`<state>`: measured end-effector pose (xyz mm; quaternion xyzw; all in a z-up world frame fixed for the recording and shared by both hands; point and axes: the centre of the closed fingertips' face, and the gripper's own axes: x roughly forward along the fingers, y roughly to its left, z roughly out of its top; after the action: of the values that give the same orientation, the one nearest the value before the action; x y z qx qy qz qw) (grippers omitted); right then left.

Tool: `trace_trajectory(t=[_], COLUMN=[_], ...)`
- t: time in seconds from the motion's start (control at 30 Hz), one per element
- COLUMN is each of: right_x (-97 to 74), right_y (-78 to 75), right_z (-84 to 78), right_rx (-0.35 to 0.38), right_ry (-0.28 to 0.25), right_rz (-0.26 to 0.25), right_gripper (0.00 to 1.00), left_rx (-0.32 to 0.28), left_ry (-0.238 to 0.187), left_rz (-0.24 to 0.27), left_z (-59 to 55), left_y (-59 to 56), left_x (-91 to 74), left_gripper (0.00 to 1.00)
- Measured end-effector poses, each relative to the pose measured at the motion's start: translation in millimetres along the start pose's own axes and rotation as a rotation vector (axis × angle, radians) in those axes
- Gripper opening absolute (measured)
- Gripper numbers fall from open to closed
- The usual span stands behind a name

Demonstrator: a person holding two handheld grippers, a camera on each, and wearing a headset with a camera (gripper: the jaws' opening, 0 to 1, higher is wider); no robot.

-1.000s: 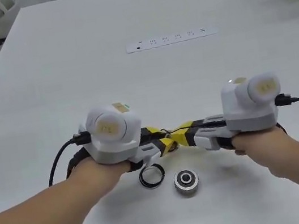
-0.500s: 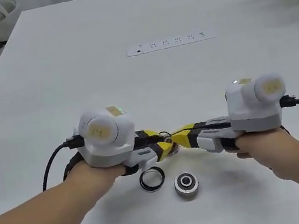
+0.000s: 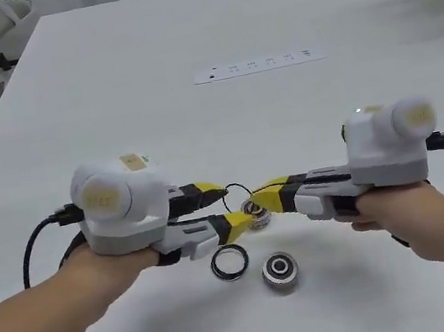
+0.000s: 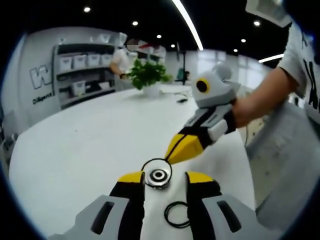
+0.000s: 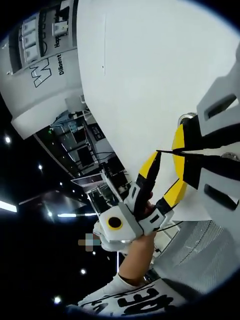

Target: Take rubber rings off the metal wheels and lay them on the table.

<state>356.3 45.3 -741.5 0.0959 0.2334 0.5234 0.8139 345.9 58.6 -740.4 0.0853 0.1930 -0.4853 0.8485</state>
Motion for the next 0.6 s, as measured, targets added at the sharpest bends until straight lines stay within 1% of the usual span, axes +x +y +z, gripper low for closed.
trace_trajectory(t=[0.03, 0.07, 0.17, 0.23, 0.33, 0.47, 0.6], right_x=[-0.4, -0.3, 1.1, 2.0, 3.5, 6.1, 9.9], right_y=[2.2, 5.5, 13.7, 19.2, 25.1, 30.9, 37.2], right_z=[0.5, 1.4, -0.1, -3.0, -7.7, -15.0, -26.2], right_rx=[-0.001, -0.002, -0.005, -0.008, -0.005, 0.003, 0.0], right_ry=[0.001, 0.0, 0.012, 0.026, 0.045, 0.071, 0.112], right_rz=[0.005, 0.014, 0.04, 0.056, 0.077, 0.095, 0.107], right_gripper=[0.0, 0.0, 0.0, 0.0, 0.0, 0.0, 0.0], left_rx=[-0.001, -0.003, -0.007, -0.011, -0.025, -0.024, -0.036], left_ry=[-0.002, -0.01, -0.02, -0.029, -0.041, -0.042, -0.038], left_rz=[0.001, 0.002, 0.003, 0.011, 0.015, 0.025, 0.039], left_z=[0.3, 1.8, 1.9, -0.1, -0.7, -3.8, -10.0], left_y=[-0.1, -2.5, -7.2, -5.2, -8.1, -12.4, -13.5], left_x=[-1.7, -8.5, -19.6, -26.9, -37.3, -49.3, -60.7], left_gripper=[0.34, 0.34, 0.36, 0.37, 0.39, 0.41, 0.42])
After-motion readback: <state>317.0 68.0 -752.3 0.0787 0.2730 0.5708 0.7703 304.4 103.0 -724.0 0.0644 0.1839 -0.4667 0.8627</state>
